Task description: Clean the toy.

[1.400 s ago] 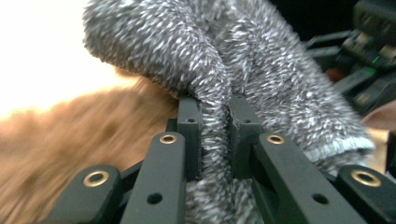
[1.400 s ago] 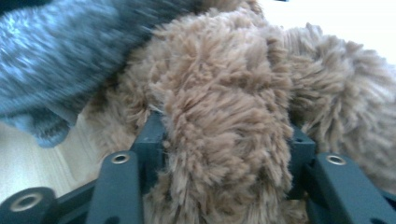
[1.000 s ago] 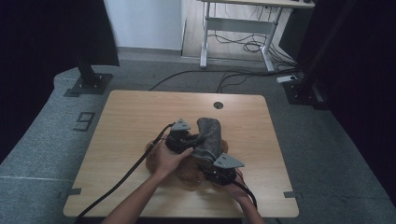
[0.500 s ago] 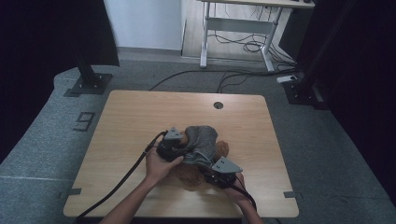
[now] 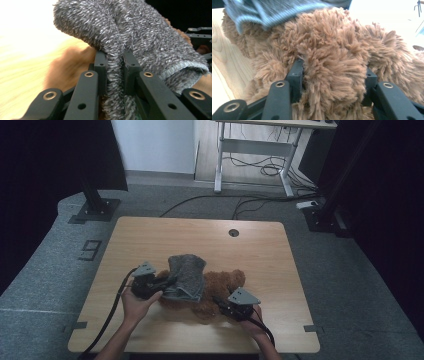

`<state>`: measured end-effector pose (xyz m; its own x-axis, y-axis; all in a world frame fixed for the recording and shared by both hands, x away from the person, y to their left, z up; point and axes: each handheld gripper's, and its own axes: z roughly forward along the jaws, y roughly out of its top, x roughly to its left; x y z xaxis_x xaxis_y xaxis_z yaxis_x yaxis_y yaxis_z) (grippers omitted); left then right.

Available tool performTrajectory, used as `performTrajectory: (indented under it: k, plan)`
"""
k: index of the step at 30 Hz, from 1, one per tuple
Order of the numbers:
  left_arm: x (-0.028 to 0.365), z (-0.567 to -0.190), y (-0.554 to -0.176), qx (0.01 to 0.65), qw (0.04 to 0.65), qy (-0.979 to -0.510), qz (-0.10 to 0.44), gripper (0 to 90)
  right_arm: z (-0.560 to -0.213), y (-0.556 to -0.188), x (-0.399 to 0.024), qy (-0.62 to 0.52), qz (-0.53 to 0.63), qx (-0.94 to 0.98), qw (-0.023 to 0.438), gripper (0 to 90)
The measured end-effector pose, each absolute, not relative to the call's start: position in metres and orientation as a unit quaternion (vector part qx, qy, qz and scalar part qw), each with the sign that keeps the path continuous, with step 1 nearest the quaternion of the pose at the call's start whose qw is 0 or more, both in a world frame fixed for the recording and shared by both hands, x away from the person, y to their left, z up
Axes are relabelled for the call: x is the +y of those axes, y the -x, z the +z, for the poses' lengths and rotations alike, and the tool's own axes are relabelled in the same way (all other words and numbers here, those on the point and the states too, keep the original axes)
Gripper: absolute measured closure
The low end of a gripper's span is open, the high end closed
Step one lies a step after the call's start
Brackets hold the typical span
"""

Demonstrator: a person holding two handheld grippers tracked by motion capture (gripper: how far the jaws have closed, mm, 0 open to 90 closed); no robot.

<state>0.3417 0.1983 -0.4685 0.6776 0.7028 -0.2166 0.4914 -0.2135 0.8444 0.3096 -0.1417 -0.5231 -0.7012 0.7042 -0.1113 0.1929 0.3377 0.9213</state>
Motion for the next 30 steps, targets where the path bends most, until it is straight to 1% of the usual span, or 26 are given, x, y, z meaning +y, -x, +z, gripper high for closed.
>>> performTrajectory:
  k: [1,3,6,7,9,10,11,14,16,17,18,19,20,22,23,24,25,26,27,28,29,30]
  plan:
    - [0.211,-0.473,-0.339,0.398,0.494,-0.765,0.112,77.1,-0.523,-0.310,-0.142,-0.291,0.498,0.775,0.257,51.3]
    - [0.223,-0.481,-0.339,0.412,0.498,-0.756,0.102,77.1,-0.523,-0.311,-0.142,-0.292,0.499,0.774,0.256,51.3]
    - [0.231,-0.489,-0.338,0.425,0.491,-0.754,0.103,77.1,-0.523,-0.311,-0.143,-0.293,0.500,0.774,0.255,51.4]
    - [0.237,-0.498,-0.340,0.438,0.470,-0.757,0.115,77.2,-0.523,-0.312,-0.143,-0.295,0.499,0.773,0.257,51.4]
    - [0.243,-0.512,-0.345,0.455,0.447,-0.763,0.104,77.3,-0.524,-0.313,-0.144,-0.298,0.499,0.772,0.259,51.5]
    - [0.243,-0.512,-0.345,0.455,0.447,-0.763,0.104,77.4,-0.524,-0.313,-0.145,-0.300,0.499,0.771,0.258,51.6]
    - [0.244,-0.532,-0.348,0.466,0.425,-0.771,0.087,77.4,-0.524,-0.313,-0.147,-0.300,0.499,0.770,0.259,51.6]
    - [0.244,-0.540,-0.351,0.470,0.417,-0.775,0.073,77.5,-0.524,-0.313,-0.147,-0.302,0.500,0.770,0.258,51.6]
    - [0.245,-0.534,-0.352,0.469,0.426,-0.770,0.083,77.5,-0.524,-0.313,-0.147,-0.301,0.500,0.770,0.259,51.6]
    - [0.245,-0.524,-0.350,0.463,0.442,-0.762,0.092,77.6,-0.524,-0.313,-0.148,-0.302,0.502,0.769,0.257,51.6]
    - [0.245,-0.524,-0.350,0.463,0.442,-0.762,0.092,77.6,-0.524,-0.313,-0.148,-0.302,0.502,0.769,0.257,51.6]
    - [0.244,-0.510,-0.346,0.451,0.464,-0.755,0.105,77.7,-0.525,-0.313,-0.149,-0.301,0.503,0.769,0.254,51.6]
    - [0.244,-0.510,-0.346,0.451,0.464,-0.755,0.105,77.7,-0.525,-0.313,-0.149,-0.301,0.503,0.769,0.254,51.6]
    - [0.238,-0.491,-0.340,0.433,0.491,-0.746,0.119,77.7,-0.525,-0.314,-0.149,-0.300,0.505,0.768,0.253,51.6]
    - [0.231,-0.476,-0.338,0.419,0.505,-0.743,0.135,77.7,-0.525,-0.314,-0.148,-0.300,0.504,0.769,0.254,51.6]
    - [0.227,-0.469,-0.338,0.411,0.514,-0.740,0.139,77.7,-0.525,-0.314,-0.148,-0.300,0.504,0.769,0.254,51.7]
    - [0.227,-0.469,-0.338,0.411,0.514,-0.740,0.139,77.7,-0.524,-0.314,-0.148,-0.299,0.504,0.769,0.255,51.7]
    - [0.216,-0.455,-0.343,0.397,0.525,-0.740,0.138,77.6,-0.524,-0.314,-0.148,-0.298,0.505,0.768,0.256,51.7]
    - [0.208,-0.448,-0.348,0.390,0.525,-0.744,0.141,77.6,-0.524,-0.314,-0.147,-0.298,0.505,0.768,0.257,51.7]
    - [0.208,-0.448,-0.348,0.390,0.525,-0.744,0.141,77.6,-0.524,-0.314,-0.147,-0.298,0.505,0.768,0.257,51.7]
    - [0.192,-0.443,-0.359,0.382,0.521,-0.751,0.138,77.6,-0.524,-0.315,-0.147,-0.296,0.505,0.767,0.263,51.8]
    - [0.186,-0.442,-0.363,0.380,0.516,-0.755,0.137,77.5,-0.524,-0.315,-0.146,-0.295,0.503,0.767,0.268,51.9]
